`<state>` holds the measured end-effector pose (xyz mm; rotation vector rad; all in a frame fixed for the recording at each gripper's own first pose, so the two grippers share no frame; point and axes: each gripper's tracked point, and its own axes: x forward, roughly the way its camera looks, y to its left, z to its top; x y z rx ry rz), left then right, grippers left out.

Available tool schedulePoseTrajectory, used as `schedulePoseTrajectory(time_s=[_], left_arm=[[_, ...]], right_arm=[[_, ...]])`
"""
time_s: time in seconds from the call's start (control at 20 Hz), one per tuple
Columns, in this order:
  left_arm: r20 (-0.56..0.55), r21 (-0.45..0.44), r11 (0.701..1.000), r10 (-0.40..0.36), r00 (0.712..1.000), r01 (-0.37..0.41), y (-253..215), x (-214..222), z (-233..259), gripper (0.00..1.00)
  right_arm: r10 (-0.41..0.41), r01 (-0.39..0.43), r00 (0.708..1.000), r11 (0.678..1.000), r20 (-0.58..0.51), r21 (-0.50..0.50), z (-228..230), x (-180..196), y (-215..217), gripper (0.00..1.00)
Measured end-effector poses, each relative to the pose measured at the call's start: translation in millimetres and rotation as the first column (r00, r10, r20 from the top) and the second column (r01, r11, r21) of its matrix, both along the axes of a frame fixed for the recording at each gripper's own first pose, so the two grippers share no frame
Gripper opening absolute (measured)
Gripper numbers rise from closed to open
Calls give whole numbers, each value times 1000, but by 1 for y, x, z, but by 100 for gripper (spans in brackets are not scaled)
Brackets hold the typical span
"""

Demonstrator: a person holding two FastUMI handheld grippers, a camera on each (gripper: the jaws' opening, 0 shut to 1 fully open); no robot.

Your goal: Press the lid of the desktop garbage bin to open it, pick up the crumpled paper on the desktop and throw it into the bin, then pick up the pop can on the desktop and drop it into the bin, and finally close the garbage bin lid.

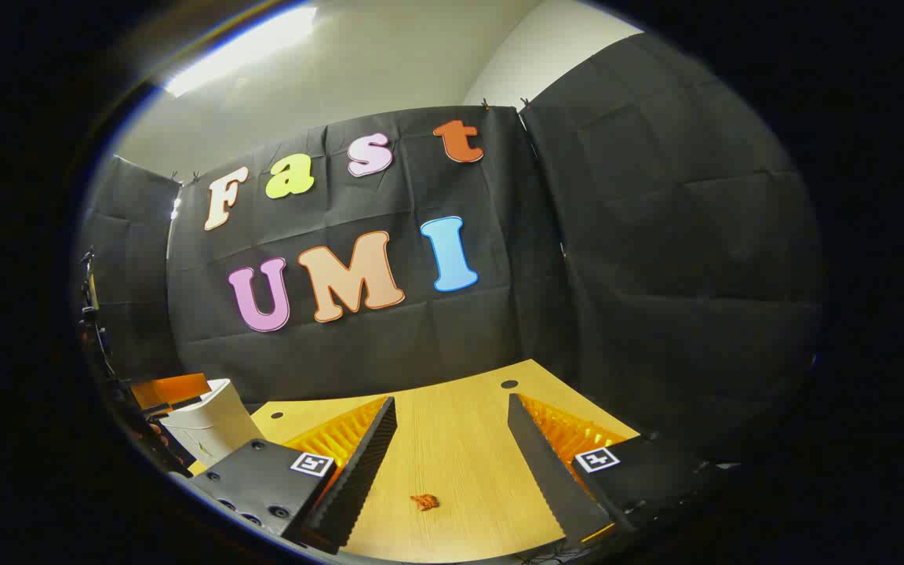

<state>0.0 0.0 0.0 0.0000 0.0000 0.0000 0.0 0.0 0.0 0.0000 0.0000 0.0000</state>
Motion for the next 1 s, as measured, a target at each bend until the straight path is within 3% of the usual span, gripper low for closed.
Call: schedulePoseTrajectory(time_s=[1.0], left_arm=[[6, -52, 998, 40, 999, -39, 7, 4, -1, 93]], right_arm=[[45, -45, 999, 999, -10, -10, -7, 15, 13, 95]])
